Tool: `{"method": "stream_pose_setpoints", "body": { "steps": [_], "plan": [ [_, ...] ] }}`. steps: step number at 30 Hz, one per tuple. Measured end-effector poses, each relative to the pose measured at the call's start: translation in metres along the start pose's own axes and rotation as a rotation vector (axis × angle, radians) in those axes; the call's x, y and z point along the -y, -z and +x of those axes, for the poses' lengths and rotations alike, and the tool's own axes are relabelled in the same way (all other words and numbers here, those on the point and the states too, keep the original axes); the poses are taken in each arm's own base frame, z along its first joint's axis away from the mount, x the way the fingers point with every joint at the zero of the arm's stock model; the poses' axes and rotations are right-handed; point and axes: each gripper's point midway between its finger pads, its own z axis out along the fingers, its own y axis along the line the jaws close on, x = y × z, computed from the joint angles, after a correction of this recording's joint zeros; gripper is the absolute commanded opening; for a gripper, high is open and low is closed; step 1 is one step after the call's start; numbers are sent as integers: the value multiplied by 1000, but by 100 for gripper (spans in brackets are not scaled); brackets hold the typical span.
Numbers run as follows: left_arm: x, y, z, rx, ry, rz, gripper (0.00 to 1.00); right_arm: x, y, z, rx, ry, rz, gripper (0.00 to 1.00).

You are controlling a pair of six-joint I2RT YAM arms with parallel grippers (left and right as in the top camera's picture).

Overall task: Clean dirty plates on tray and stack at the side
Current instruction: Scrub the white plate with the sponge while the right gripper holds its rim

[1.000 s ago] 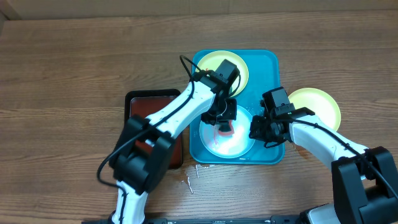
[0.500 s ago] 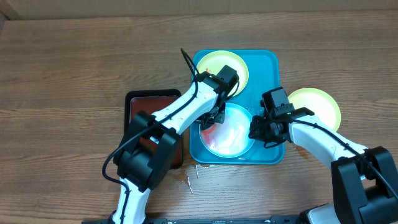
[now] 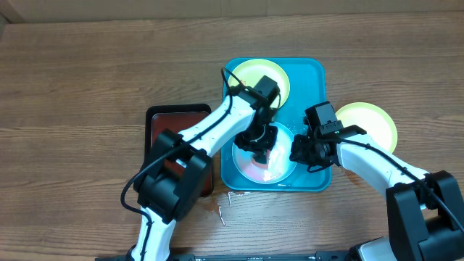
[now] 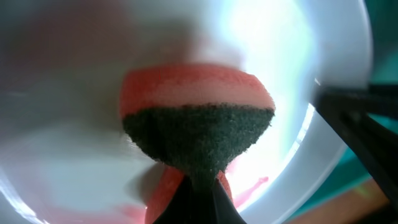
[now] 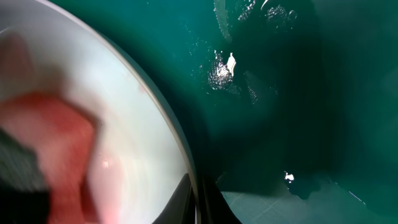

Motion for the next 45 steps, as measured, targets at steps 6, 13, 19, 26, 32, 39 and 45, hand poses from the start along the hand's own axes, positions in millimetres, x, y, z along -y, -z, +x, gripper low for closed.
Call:
{"method": "stream_pose_setpoints", "body": {
  "steps": [6, 13, 19, 26, 32, 39, 45],
  "plan": [
    [3, -3, 24, -85, 7, -21, 4, 1, 0, 1, -4, -6, 3, 4],
    [-42, 1, 20, -42, 23, -275, 4, 1, 0, 3, -10, -17, 7, 4],
    [-59, 4, 12, 19, 17, -393, 4, 0, 0, 4, -19, -24, -2, 4],
    [-69, 12, -8, 72, 67, -345, 4, 0, 0, 4, -19, -27, -1, 4],
    [-52, 10, -24, 106, 84, -182, 4, 0, 1, 4, -18, -30, -1, 4],
    [-5, 0, -19, 91, 5, -50, 4, 0, 1, 4, -18, -30, -1, 4],
    [10, -6, 7, -5, -13, -27, 4, 1, 1, 5, -22, -32, 2, 4]
  ]
}}
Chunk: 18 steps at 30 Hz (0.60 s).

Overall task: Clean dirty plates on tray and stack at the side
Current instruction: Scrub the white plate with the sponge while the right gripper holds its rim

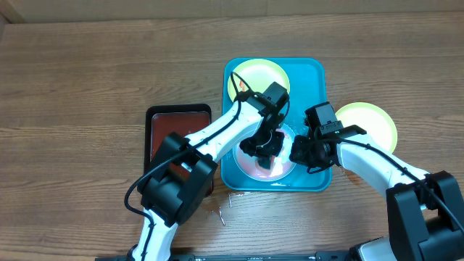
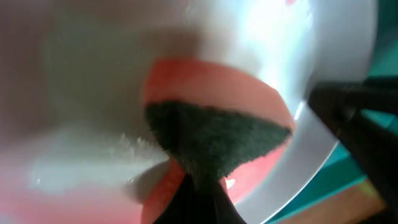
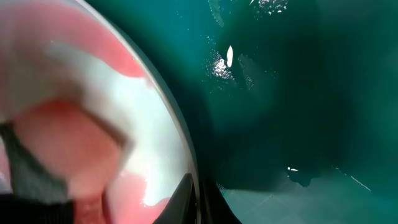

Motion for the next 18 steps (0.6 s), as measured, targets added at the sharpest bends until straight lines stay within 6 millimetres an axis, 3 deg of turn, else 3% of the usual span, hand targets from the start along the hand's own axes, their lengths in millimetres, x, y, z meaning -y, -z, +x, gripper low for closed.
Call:
{"method": "stream_pose_setpoints", "body": {
  "steps": [8, 18],
  "plan": [
    [-33, 6, 22, -87, 16, -136, 4, 0, 0, 0, -1, 0, 0, 4],
    [-89, 23, 1, 43, 79, -461, 4, 0, 0, 0, -1, 0, -1, 4]
  ]
}}
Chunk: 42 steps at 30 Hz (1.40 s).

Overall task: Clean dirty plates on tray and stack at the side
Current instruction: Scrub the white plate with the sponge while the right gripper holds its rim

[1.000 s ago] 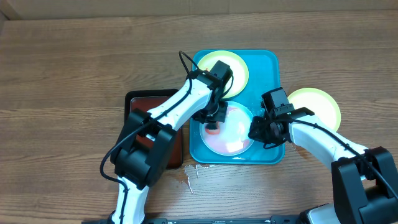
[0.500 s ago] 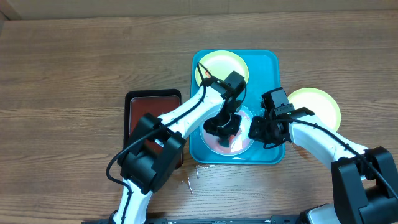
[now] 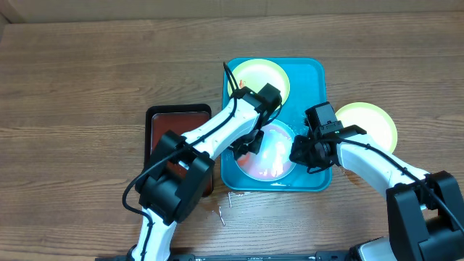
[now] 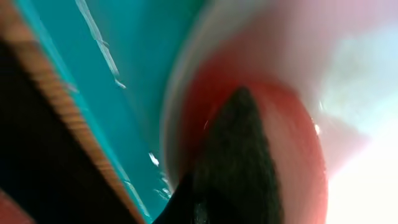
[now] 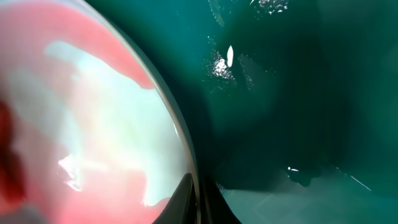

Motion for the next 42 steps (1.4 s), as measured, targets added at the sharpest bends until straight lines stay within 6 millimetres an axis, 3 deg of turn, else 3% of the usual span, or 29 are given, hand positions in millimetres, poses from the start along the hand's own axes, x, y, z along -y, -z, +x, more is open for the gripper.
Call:
{"method": "stream_pose_setpoints", "body": {
  "steps": [5, 10, 13, 16, 21, 26, 33, 42],
  "plan": [
    [-6, 3, -9, 18, 71, 9, 4, -1, 0, 0, -1, 0, -6, 4],
    [1, 3, -15, -22, 130, 178, 4, -1, 0, 0, -1, 0, -7, 4],
    [16, 6, -25, -9, 131, 311, 4, -1, 0, 0, -2, 0, -6, 4],
    [41, 9, -23, -7, 85, 401, 4, -1, 0, 0, -2, -1, -4, 4],
    [86, 16, 1, -41, -37, 472, 4, 0, 0, 0, 2, 0, 0, 4],
    [107, 21, 21, -82, -102, 500, 4, 0, 0, 0, 1, 0, 0, 4],
    [79, 14, 30, -151, -51, 426, 4, 0, 0, 0, 1, 0, 1, 4],
    [10, -3, 21, -147, 113, 174, 4, 0, 0, 0, 0, -1, 0, 4]
  ]
}}
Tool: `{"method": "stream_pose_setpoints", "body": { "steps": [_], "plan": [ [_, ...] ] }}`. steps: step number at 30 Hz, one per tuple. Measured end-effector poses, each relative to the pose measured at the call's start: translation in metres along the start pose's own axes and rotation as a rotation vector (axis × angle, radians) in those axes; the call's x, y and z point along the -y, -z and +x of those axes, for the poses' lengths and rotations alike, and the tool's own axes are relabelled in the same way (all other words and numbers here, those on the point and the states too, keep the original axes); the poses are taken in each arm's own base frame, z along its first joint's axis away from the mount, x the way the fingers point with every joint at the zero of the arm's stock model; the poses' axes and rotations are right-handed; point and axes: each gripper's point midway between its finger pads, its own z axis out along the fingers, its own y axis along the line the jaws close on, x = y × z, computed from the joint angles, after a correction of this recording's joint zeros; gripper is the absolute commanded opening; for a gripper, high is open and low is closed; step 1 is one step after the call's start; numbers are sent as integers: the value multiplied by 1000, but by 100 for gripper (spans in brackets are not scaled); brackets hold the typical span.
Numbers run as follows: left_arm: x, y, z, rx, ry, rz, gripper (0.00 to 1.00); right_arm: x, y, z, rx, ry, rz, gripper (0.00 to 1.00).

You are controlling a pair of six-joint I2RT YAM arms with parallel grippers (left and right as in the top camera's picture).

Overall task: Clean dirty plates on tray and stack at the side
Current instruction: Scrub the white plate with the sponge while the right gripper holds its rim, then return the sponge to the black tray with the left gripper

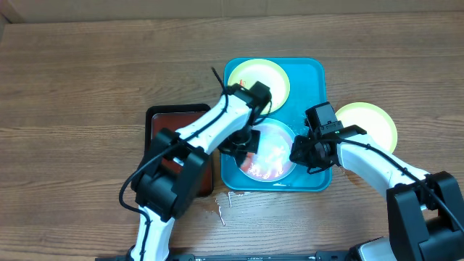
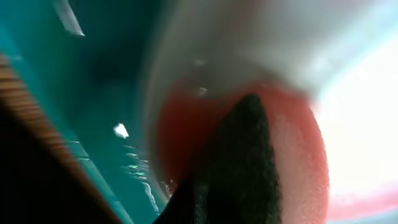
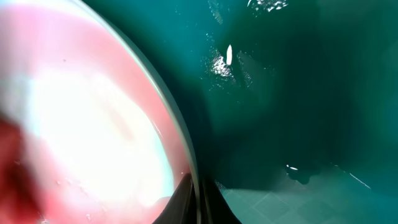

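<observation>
A white plate [image 1: 270, 151] smeared with red lies in the near half of the blue tray [image 1: 313, 72]. My left gripper [image 1: 240, 145] presses a red sponge with a dark scrub side [image 2: 249, 155] onto the plate's left edge and is shut on it. My right gripper [image 1: 298, 154] is shut on the plate's right rim [image 3: 180, 134]. A yellow-green plate [image 1: 259, 76] lies in the far half of the tray. Another yellow-green plate [image 1: 370, 123] sits on the table right of the tray.
A dark red-brown tray [image 1: 163, 127] stands left of the blue tray. Small bits of litter [image 1: 225, 203] lie on the wooden table [image 1: 87, 80] near the front.
My left gripper with the sponge has shifted a little further left and nearer on the white plate. The right gripper still pinches the rim, unmoved.
The sponge was first at the white plate's middle, then toward its right side, then at its left part, and now at its left edge. Red smear is spread over the plate. My right gripper held the rim throughout.
</observation>
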Motion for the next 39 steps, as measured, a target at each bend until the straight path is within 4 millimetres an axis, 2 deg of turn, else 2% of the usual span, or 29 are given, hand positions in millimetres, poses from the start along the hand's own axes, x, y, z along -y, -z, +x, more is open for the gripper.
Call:
{"method": "stream_pose_setpoints", "body": {
  "steps": [3, 6, 9, 12, 15, 18, 20, 21, 22, 25, 28, 29, 30, 32, 33, 36, 39],
  "plan": [
    [-3, 3, -5, 5, 27, 16, 4, 0, 0, 0, -2, 0, -2, 4],
    [4, 13, -6, 1, 10, 111, 4, 0, 0, 0, -2, 1, -2, 4],
    [16, 42, -6, 31, -22, 264, 4, 0, 0, 1, -4, 0, -1, 4],
    [13, 93, -4, 126, -38, 380, 4, 0, 0, 1, -4, 0, -1, 4],
    [-12, 133, 4, 217, -12, 391, 4, 0, 0, 1, -4, 0, -1, 4],
    [-58, 148, 6, 274, 72, 287, 4, 0, 0, 1, -3, 0, -2, 4],
    [-85, 145, 2, 292, 125, 204, 4, -1, 0, 0, -1, 0, -3, 4],
    [-104, 136, -3, 302, 163, 142, 4, -1, 0, 0, -1, 1, -3, 4],
    [-114, 126, -6, 301, 181, 113, 4, -1, 0, 0, -1, 1, -3, 4],
    [-128, 89, -6, 277, 217, 62, 4, -1, 0, 0, -1, 1, -3, 4],
    [-136, 41, 9, 188, 264, 24, 4, -1, 0, 0, -1, 1, -3, 4],
    [-137, 28, 15, 156, 278, 14, 6, -1, 0, 0, 0, 1, -3, 4],
    [-138, 21, 19, 137, 292, 8, 14, -1, 0, 0, -1, 1, -3, 4],
    [-139, 15, 23, 122, 313, 5, 34, 0, 1, 1, -7, -1, 2, 4],
    [-138, 16, 21, 127, 325, 8, 38, 2, 2, 3, -18, -3, 13, 4],
    [-139, 24, 20, 121, 347, 23, 42, 7, 7, 8, -46, -11, 51, 4],
    [-143, 41, 18, 110, 374, 53, 45, 13, 22, 9, -74, -11, 121, 4]
  ]
}}
